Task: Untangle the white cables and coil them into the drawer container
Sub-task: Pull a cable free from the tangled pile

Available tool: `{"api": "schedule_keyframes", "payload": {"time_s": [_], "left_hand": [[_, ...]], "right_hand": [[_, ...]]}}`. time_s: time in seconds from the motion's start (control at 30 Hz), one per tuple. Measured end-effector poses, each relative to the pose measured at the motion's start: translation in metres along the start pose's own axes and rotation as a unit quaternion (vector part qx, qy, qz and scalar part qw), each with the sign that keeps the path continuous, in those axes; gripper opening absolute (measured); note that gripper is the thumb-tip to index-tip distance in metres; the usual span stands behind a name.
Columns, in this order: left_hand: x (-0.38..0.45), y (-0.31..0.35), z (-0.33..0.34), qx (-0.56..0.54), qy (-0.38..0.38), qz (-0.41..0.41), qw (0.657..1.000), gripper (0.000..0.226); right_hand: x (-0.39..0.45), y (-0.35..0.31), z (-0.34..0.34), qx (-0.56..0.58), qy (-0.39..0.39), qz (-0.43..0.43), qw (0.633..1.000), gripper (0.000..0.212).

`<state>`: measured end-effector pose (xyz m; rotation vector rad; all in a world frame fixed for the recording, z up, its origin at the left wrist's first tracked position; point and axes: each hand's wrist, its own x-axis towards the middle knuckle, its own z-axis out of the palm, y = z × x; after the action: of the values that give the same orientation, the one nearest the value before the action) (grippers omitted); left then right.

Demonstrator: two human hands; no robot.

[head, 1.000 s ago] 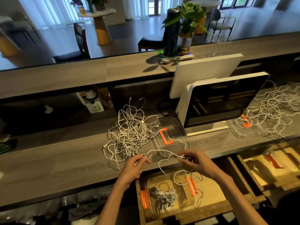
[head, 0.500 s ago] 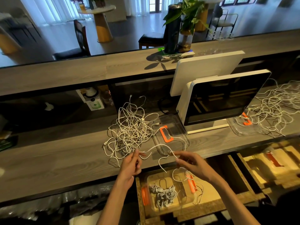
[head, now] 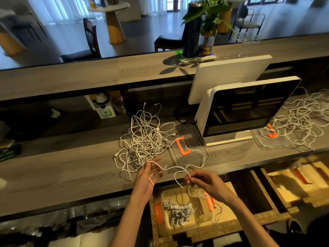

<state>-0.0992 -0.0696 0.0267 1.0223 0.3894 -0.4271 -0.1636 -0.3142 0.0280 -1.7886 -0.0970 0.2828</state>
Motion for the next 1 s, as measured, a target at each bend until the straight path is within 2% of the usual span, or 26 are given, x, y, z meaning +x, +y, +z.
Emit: {"api": "schedule_keyframes", "payload": {"time_s": [0.1, 0.2, 0.27, 0.37, 0.47, 0.57, 0.67, 0.73, 0.87, 1.0], "left_hand": [[0.002, 0.003, 0.004, -0.084, 0.024, -0.006, 0.996, 0.046], [0.004, 0.005, 0.008, -0.131, 0.045, -0.023, 0.99, 0.041], [0.005, 0.004, 0.009, -0.083, 0.045, -0.019, 0.995, 0.039], [0.001, 0.001, 0.013, 0.084, 0.032, 0.003, 0.996, 0.038], [-0.008, 0.002, 0.022, 0.226, -0.005, -0.013, 0.974, 0.039], [-0.014, 0.004, 0.028, 0.306, -0.065, -0.048, 0.949, 0.04], [-0.02, 0.006, 0.03, 0.317, -0.109, -0.084, 0.938, 0.055], [-0.024, 0.007, 0.032, 0.323, -0.147, -0.093, 0.93, 0.061], [-0.027, 0.007, 0.03, 0.344, -0.207, -0.06, 0.914, 0.046], [-0.024, 0.006, 0.022, 0.316, -0.187, -0.026, 0.93, 0.045]], "right_hand": [[-0.005, 0.001, 0.005, -0.044, -0.012, -0.008, 0.999, 0.023], [-0.007, 0.002, 0.01, -0.086, -0.034, -0.013, 0.996, 0.013], [-0.008, -0.001, 0.013, -0.099, -0.047, -0.008, 0.994, 0.009], [-0.005, -0.006, 0.016, -0.097, -0.047, -0.014, 0.994, 0.008], [0.001, -0.013, 0.018, -0.075, -0.021, -0.031, 0.996, 0.009], [0.008, -0.019, 0.019, -0.079, 0.032, -0.025, 0.996, 0.008], [0.013, -0.022, 0.016, -0.121, 0.09, -0.026, 0.988, 0.007], [0.015, -0.022, 0.015, -0.14, 0.098, -0.034, 0.985, 0.006], [0.018, -0.022, 0.015, -0.156, 0.089, -0.044, 0.983, 0.009], [0.018, -0.024, 0.006, -0.158, 0.079, -0.047, 0.983, 0.014]]}}
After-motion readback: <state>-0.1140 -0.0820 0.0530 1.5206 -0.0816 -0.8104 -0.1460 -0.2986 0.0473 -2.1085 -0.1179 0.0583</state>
